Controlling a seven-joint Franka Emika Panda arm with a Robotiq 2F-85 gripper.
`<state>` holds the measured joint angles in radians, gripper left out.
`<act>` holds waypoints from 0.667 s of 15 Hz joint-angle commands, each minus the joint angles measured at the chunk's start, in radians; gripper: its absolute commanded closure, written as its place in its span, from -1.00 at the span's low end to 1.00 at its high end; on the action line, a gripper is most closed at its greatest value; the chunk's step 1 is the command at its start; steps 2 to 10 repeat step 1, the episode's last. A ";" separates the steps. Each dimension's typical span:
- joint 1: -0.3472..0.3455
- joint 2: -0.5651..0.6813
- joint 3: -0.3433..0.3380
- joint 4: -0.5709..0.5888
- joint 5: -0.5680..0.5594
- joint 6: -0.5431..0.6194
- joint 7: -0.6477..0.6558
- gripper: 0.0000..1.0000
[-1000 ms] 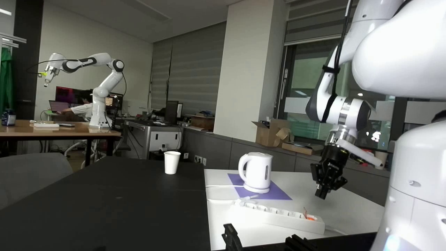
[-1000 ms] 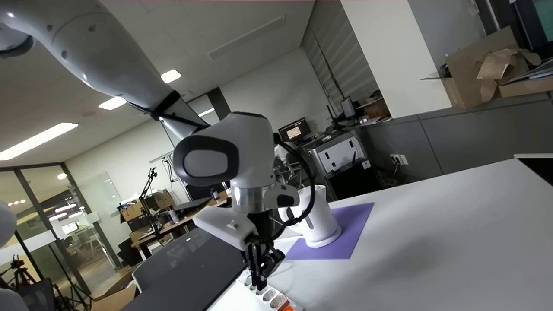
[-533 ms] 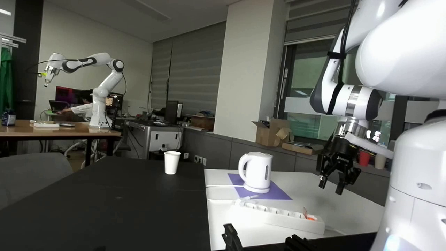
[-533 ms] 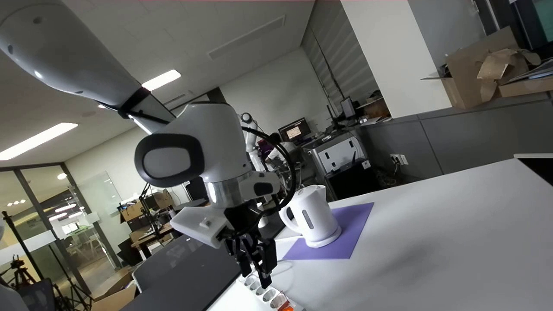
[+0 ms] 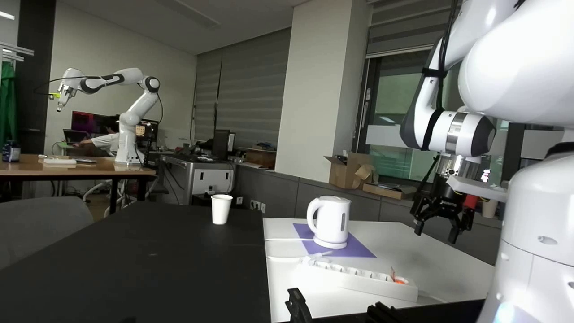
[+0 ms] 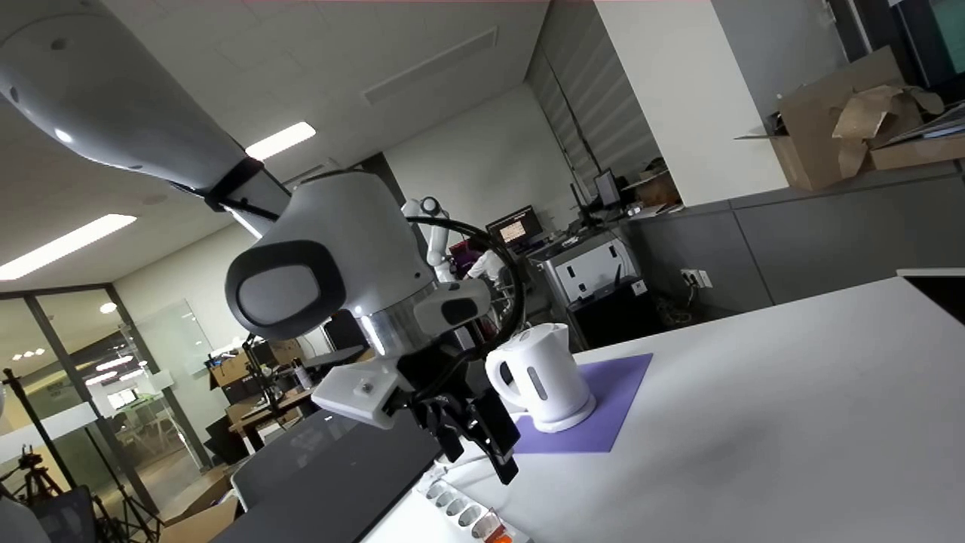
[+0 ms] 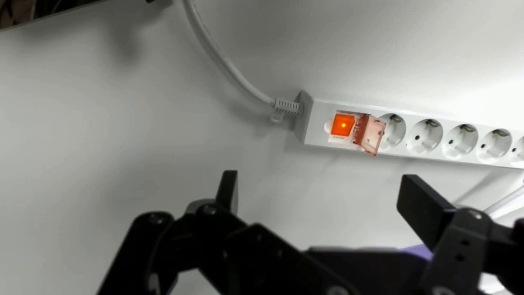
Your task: Press the adapter switch
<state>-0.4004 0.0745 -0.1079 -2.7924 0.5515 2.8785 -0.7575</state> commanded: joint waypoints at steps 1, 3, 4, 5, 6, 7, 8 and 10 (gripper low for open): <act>0.000 0.007 -0.001 0.001 -0.003 0.004 0.001 -1.00; 0.000 0.007 -0.001 0.001 -0.003 0.004 0.001 -1.00; 0.000 0.007 -0.001 0.001 -0.003 0.004 0.001 -1.00; 0.000 0.007 -0.001 0.001 -0.003 0.004 0.001 -1.00; 0.000 0.007 -0.001 0.001 -0.003 0.004 0.001 -1.00; 0.000 0.007 -0.001 0.001 -0.003 0.004 0.001 -1.00; 0.000 0.007 -0.001 0.001 -0.003 0.004 0.001 -1.00; 0.000 0.007 -0.001 0.001 -0.003 0.004 0.001 -1.00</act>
